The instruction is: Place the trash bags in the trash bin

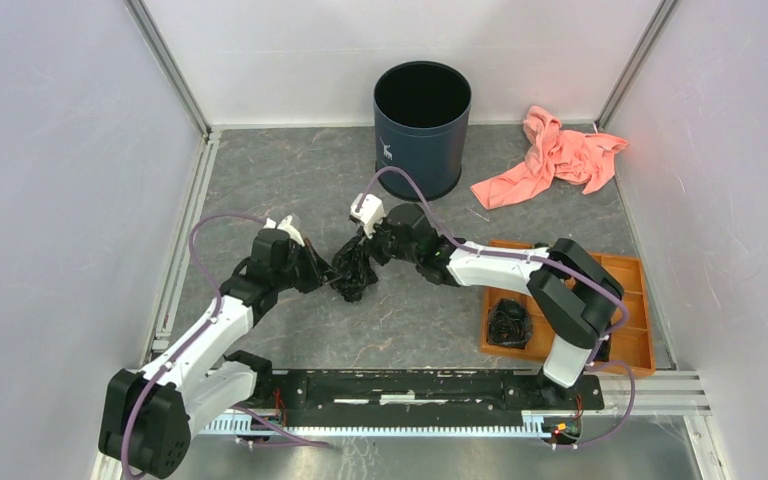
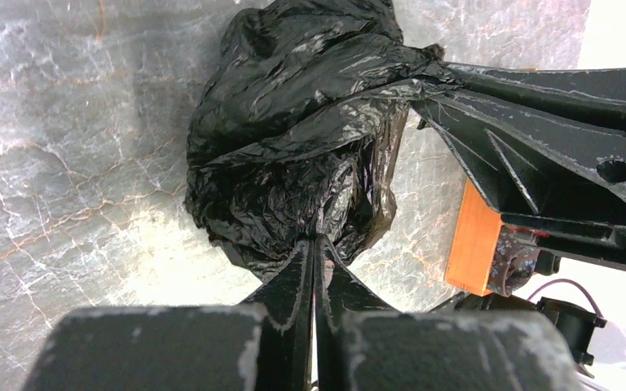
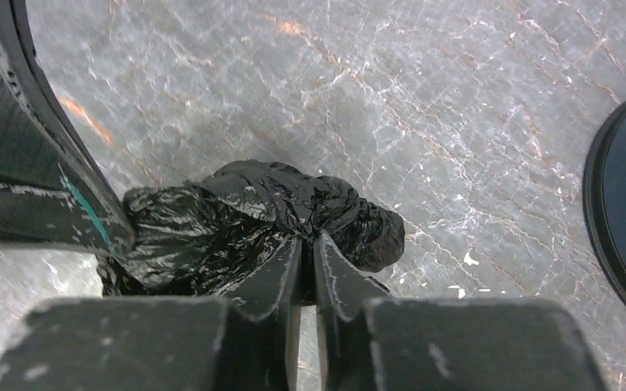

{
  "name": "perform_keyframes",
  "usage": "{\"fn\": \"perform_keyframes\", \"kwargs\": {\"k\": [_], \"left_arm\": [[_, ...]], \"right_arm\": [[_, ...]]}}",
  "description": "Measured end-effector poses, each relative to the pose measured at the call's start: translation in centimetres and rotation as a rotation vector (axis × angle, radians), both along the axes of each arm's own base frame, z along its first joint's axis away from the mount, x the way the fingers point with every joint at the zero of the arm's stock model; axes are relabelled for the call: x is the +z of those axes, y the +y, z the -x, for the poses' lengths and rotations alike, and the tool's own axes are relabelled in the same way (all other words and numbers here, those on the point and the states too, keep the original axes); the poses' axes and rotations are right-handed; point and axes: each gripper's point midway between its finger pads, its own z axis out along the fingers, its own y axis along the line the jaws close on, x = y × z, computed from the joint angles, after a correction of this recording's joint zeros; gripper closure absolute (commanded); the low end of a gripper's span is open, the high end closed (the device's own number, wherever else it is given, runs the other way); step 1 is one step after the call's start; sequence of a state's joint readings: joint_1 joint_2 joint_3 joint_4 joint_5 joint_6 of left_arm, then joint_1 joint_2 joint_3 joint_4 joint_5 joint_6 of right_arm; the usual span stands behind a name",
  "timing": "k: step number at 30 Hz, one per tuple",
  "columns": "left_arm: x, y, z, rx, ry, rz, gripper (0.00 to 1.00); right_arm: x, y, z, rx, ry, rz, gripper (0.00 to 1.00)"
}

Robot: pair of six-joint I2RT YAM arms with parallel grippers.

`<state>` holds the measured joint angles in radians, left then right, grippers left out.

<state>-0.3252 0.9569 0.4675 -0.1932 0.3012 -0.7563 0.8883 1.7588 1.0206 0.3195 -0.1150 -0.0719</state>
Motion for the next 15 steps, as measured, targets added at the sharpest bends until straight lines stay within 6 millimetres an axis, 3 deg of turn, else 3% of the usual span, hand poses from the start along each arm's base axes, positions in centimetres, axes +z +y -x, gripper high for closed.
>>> {"fn": "perform_keyframes", "kwargs": {"k": [4, 6, 9, 12, 14, 15], "left_arm": [[2.2, 0.1, -0.5, -0.011, -0.026, -0.019, 0.98], [4.2, 0.2, -0.9, -0.014, -0.056, -0.031, 0.98], [10.2, 0.5, -2.6, 0.001, -0.174, -0.051, 0.98], [17.3, 1.1, -4.0, 0.036, -0.339, -0.061, 0.91], [20.9, 1.8, -4.0, 0.07, -0.437, -0.058, 0.88], [21.9, 2.2, -3.8, 0.089, -0.472, -0.056, 0.83]], "right_arm": [[1.9, -0.3, -0.1, -0.025, -0.005, -0.019, 1.0], [4.2, -1.2, 0.3, -0.038, -0.021, -0.031, 1.0], [9.8, -2.7, 1.0, -0.059, -0.076, -0.092, 1.0], [16.4, -4.5, 2.3, -0.081, -0.144, -0.213, 1.0], [18.9, -6.0, 3.6, -0.089, -0.16, -0.304, 1.0], [19.1, -6.7, 4.3, -0.091, -0.15, -0.334, 1.0]]}}
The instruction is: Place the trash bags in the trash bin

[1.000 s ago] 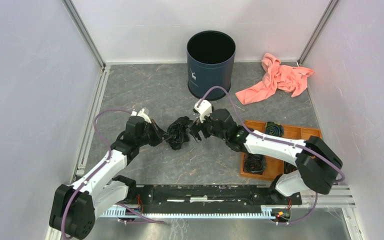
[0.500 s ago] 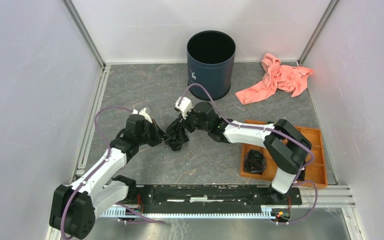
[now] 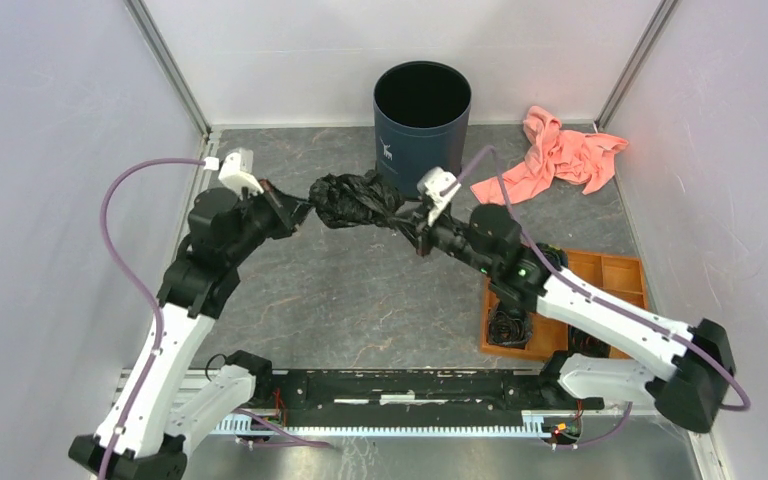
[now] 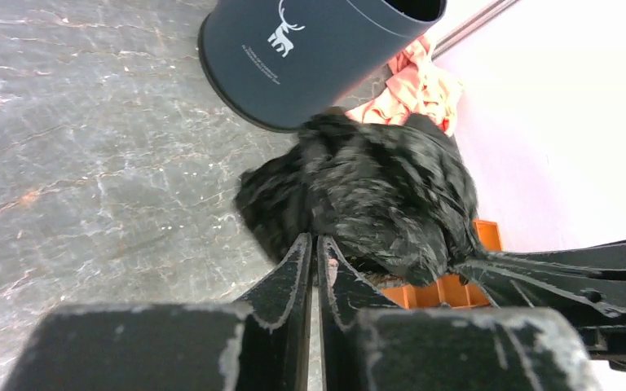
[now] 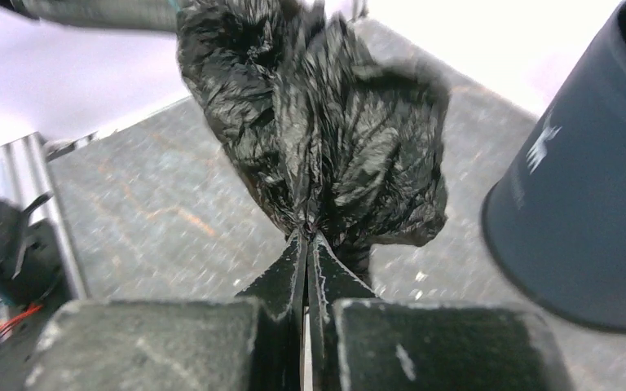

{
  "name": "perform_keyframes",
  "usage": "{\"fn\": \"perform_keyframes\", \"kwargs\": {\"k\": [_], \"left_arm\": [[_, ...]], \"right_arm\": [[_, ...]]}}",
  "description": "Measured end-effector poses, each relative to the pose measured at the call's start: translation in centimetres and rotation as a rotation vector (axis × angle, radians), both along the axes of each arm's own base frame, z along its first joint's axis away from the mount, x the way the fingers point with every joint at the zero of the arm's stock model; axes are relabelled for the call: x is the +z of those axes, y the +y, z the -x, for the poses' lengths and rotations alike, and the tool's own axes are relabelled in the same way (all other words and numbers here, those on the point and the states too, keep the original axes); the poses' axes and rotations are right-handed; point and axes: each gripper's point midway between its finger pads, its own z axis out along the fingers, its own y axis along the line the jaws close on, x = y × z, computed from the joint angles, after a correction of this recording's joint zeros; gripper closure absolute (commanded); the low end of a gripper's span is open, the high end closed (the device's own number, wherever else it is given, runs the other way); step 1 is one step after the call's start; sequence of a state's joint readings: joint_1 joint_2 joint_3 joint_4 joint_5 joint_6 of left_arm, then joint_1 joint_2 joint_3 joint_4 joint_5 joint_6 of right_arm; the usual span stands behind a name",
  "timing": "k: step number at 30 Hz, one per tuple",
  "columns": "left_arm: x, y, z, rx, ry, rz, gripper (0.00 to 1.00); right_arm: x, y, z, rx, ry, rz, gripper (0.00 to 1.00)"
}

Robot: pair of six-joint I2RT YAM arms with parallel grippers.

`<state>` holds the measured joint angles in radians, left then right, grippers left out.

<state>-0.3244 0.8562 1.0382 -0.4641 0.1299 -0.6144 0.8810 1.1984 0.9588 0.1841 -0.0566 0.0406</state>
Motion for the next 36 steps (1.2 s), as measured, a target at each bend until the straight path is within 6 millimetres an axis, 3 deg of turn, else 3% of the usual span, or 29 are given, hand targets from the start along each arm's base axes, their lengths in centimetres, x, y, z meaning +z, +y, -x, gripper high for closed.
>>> {"fn": "perform_keyframes", "kwargs": {"k": [2, 4, 5, 8, 9, 11, 14, 18, 22, 26, 31, 36], "left_arm": [[0.0, 0.6, 0.7, 0.019, -0.02, 0.002, 0.7], [-2.0, 0.9, 1.4, 0.024, 0.007, -0.004, 0.65], [-3.3, 0.9, 1.7, 0.021, 0.035, -0.009, 0.6], [-9.9, 0.6, 2.8, -0.004, 0.192, -0.027, 0.35], [-11.9, 0.5, 3.3, -0.014, 0.249, -0.033, 0.25], [-14.8, 0.3, 4.5, -0.029, 0.336, -0.035, 0.2], [-15.7, -0.2, 5.3, -0.058, 0.378, -0.014, 0.17], [-15.6, -1.8, 5.3, -0.127, 0.365, 0.056, 0.09], [-16.8, -3.2, 5.6, -0.185, 0.383, 0.131, 0.01], [-18.4, -4.3, 5.7, -0.213, 0.434, 0.185, 0.0], [-20.6, -6.2, 5.6, -0.261, 0.492, 0.201, 0.1], [-22.8, -8.4, 6.1, -0.312, 0.553, 0.2, 0.32]], "right_arm": [[-1.8, -0.9, 1.5, 0.024, 0.06, -0.028, 1.0], [-5.2, -1.3, 2.8, 0.05, 0.147, -0.027, 1.0], [-7.6, -1.4, 3.5, 0.065, 0.203, -0.011, 1.0], [-16.5, -3.1, 6.3, 0.083, 0.413, 0.1, 1.0], [-18.0, -3.6, 6.9, 0.08, 0.454, 0.129, 1.0], [-20.1, -4.4, 7.7, 0.077, 0.515, 0.173, 1.0], [-20.1, -4.4, 7.8, 0.085, 0.527, 0.174, 1.0], [-19.1, -4.2, 7.7, 0.097, 0.511, 0.159, 1.0], [-17.8, -4.2, 7.6, 0.106, 0.474, 0.136, 1.0], [-17.4, -4.3, 7.7, 0.109, 0.457, 0.129, 1.0], [-19.6, -5.6, 8.3, 0.082, 0.487, 0.169, 0.97], [-22.3, -7.9, 8.8, 0.011, 0.519, 0.284, 0.86]]}}
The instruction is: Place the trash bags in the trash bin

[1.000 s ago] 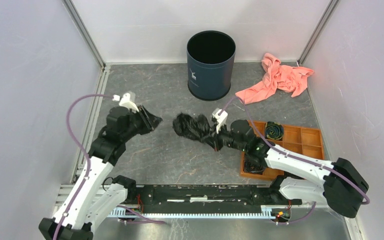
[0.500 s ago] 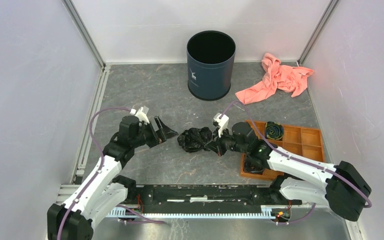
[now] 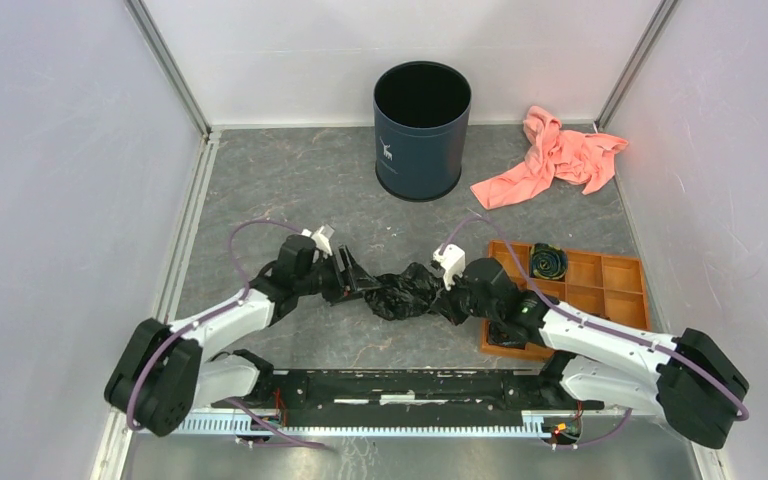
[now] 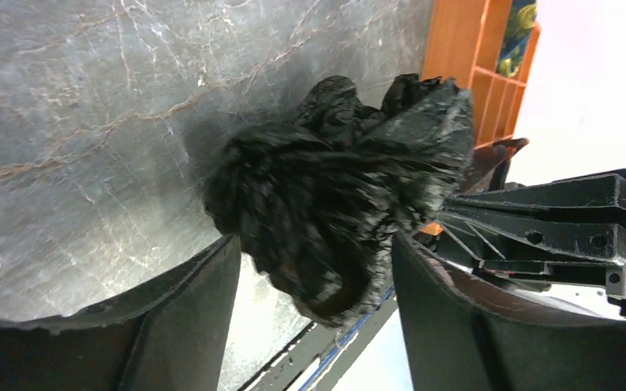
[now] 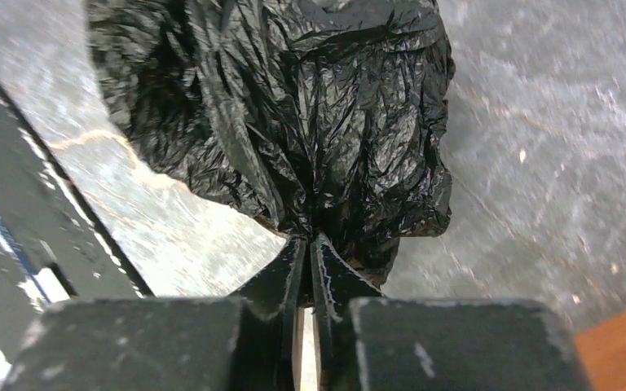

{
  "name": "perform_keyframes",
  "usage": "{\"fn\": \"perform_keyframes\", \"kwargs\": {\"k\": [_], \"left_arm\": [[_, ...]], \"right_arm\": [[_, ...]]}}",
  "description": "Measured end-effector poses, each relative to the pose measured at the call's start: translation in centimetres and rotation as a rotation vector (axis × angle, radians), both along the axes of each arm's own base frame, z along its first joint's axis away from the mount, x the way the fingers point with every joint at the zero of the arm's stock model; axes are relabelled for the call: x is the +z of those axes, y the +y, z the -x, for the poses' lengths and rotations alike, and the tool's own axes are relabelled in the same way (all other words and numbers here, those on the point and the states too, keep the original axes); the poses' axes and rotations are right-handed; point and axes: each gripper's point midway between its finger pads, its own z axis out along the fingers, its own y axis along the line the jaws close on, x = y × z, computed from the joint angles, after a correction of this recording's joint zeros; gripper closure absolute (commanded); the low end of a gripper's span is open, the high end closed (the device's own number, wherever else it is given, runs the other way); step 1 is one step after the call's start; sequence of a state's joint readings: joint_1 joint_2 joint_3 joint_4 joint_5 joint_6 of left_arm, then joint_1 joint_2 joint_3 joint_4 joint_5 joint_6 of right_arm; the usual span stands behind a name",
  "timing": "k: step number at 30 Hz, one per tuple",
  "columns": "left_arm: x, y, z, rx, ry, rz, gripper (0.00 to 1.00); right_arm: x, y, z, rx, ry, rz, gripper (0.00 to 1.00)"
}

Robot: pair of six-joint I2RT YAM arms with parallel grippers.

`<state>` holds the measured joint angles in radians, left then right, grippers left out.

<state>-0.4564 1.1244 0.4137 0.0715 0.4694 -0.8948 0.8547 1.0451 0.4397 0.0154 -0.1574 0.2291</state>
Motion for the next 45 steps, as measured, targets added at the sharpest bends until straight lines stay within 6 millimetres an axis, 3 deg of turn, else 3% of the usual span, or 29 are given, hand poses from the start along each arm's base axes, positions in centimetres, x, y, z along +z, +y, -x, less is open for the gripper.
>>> {"fn": "perform_keyframes", "kwargs": {"k": [4, 7, 13, 18, 24, 27, 29, 33, 36, 38, 40, 43, 45], "left_arm": [[-1.6, -0.9, 0.3, -0.022, 0.036, -0.022, 0.43], [-1.6, -1.2, 0.2, -0.025, 0.023, -0.021, 0.47], [-0.8, -1.4, 0.0, -0.017, -0.006, -0.008, 0.58], [0.6, -1.6, -0.1, -0.01, -0.046, 0.018, 0.69], [0.8, -1.3, -0.1, 0.003, -0.049, 0.008, 0.8], [0.6, -1.1, 0.0, 0.008, -0.038, -0.003, 0.85], [1.0, -1.1, 0.1, 0.009, -0.038, -0.005, 0.87], [2.7, -0.6, -0.3, 0.02, -0.066, -0.04, 0.92], [5.5, 0.3, -1.2, 0.05, -0.13, -0.096, 0.94], [8.6, 1.0, -1.9, 0.071, -0.196, -0.131, 0.95], [13.4, 1.6, -2.7, 0.091, -0.296, -0.146, 0.95], [23.8, 2.5, -3.3, 0.128, -0.501, -0.121, 0.93], [30.0, 3.3, -2.8, 0.155, -0.646, -0.073, 0.84]], "right_arm": [[-1.4, -1.6, 0.5, -0.018, -0.024, 0.138, 0.69], [-0.6, -1.8, -0.1, -0.028, -0.081, 0.203, 0.57], [2.8, 0.2, -2.0, -0.019, -0.222, 0.236, 0.41], [2.8, 1.7, -1.9, 0.028, -0.278, 0.287, 0.37], [1.5, 1.6, -2.6, 0.013, -0.31, 0.357, 0.5], [1.9, 1.5, -3.3, -0.022, -0.337, 0.36, 0.84], [2.5, 1.6, -4.0, -0.054, -0.362, 0.345, 0.99], [4.0, 1.4, -5.0, -0.113, -0.415, 0.328, 1.0], [6.5, 2.2, -5.9, -0.129, -0.458, 0.304, 1.0], [10.4, 3.7, -6.7, -0.13, -0.504, 0.244, 1.0], [15.4, 5.5, -7.2, -0.124, -0.549, 0.149, 1.0], [24.9, 8.3, -6.9, -0.082, -0.635, -0.074, 0.99], [29.7, 8.7, -5.9, -0.059, -0.688, -0.214, 1.0]]}}
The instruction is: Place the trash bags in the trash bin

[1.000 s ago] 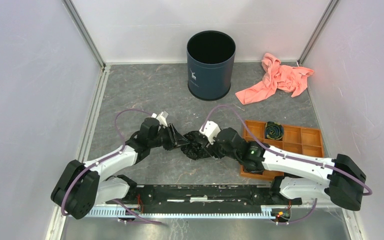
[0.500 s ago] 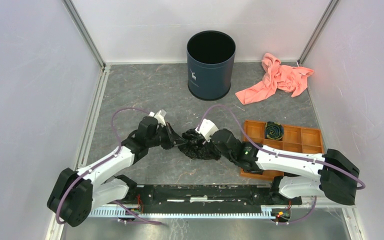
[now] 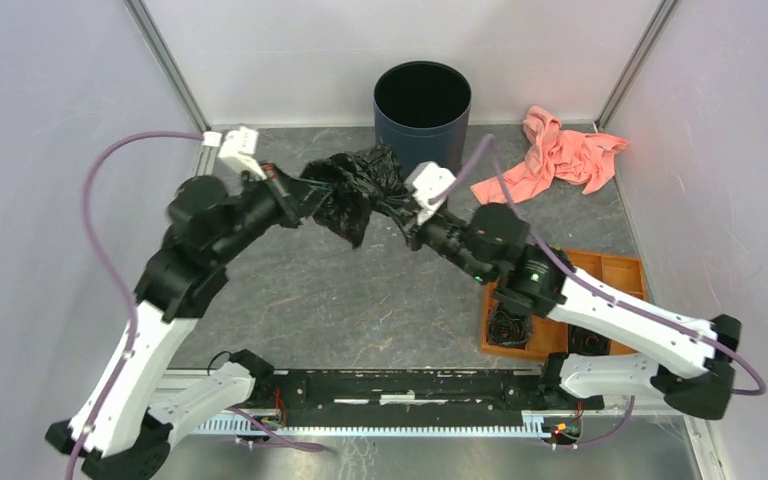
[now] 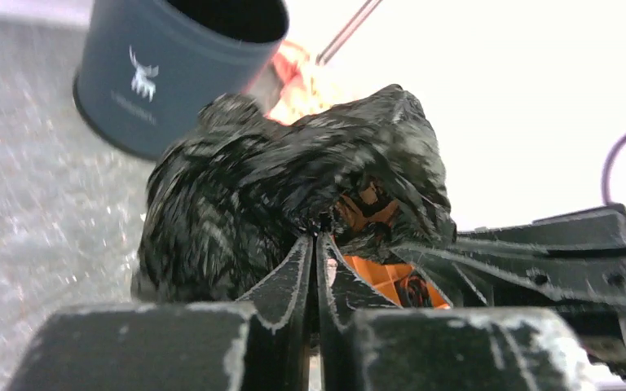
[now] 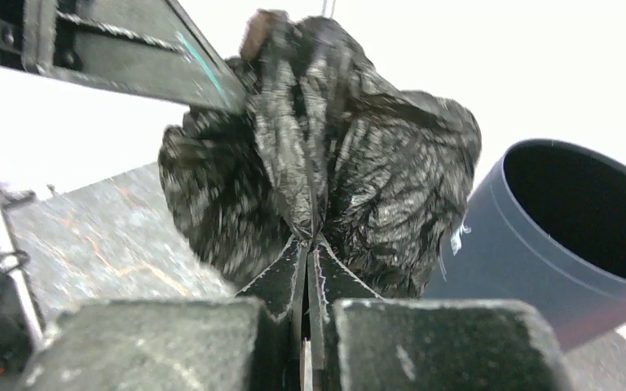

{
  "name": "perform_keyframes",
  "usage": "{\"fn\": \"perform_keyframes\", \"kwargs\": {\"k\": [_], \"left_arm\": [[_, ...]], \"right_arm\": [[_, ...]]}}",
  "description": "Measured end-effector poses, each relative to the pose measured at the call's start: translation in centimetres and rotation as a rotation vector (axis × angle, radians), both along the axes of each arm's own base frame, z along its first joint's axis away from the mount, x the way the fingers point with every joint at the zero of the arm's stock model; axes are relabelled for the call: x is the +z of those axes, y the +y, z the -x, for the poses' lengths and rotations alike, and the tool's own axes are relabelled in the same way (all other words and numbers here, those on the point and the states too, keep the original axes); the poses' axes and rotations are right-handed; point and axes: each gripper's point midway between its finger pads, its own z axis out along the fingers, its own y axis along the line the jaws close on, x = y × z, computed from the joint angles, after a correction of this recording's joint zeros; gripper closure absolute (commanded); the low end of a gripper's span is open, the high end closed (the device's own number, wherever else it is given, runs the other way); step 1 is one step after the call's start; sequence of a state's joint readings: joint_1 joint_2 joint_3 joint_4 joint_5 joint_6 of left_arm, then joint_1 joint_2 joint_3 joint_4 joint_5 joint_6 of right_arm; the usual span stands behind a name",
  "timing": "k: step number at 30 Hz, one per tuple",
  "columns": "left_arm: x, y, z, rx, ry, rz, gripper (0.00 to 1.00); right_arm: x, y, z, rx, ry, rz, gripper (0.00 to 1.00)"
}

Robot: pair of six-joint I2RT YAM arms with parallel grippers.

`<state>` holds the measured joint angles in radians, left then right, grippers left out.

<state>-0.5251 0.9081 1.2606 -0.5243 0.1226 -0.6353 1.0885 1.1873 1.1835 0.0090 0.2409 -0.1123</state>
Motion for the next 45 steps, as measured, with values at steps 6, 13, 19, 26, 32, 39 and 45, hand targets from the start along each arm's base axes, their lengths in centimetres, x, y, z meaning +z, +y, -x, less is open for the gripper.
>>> {"fn": "perform_keyframes", "kwargs": {"k": [6, 13, 19, 26, 32, 39, 45], "left_arm": [[-0.3, 2.5, 2.5, 0.041, -0.068, 0.0, 0.48], [-15.4, 4.3, 2.5, 0.112, 0.307, -0.279, 0.18], [-14.5, 4.5, 2.6, 0.117, 0.264, -0.252, 0.11], [-20.7, 1.9, 3.2, 0.019, 0.381, -0.19, 0.07], [-24.9, -0.6, 1.9, -0.035, 0.509, -0.177, 0.08], [-26.4, -3.5, -0.2, -0.085, 0.547, -0.106, 0.05], [-27.3, -5.6, -0.9, -0.134, 0.565, -0.004, 0.05]], "right_arm": [[-3.4, -2.6, 1.7, 0.014, 0.018, -0.08, 1.0], [-23.9, -8.2, 1.6, -0.123, 0.378, 0.294, 1.0], [-20.4, -9.7, -0.5, -0.184, 0.362, 0.156, 1.0], [-26.1, -8.8, 3.4, -0.005, 0.502, 0.177, 1.0], [-30.9, -9.5, 8.2, 0.156, 0.635, 0.236, 0.99], [-32.2, -8.9, 11.4, 0.294, 0.703, 0.19, 1.0], [-32.0, -8.4, 11.7, 0.317, 0.699, 0.142, 1.0]]}}
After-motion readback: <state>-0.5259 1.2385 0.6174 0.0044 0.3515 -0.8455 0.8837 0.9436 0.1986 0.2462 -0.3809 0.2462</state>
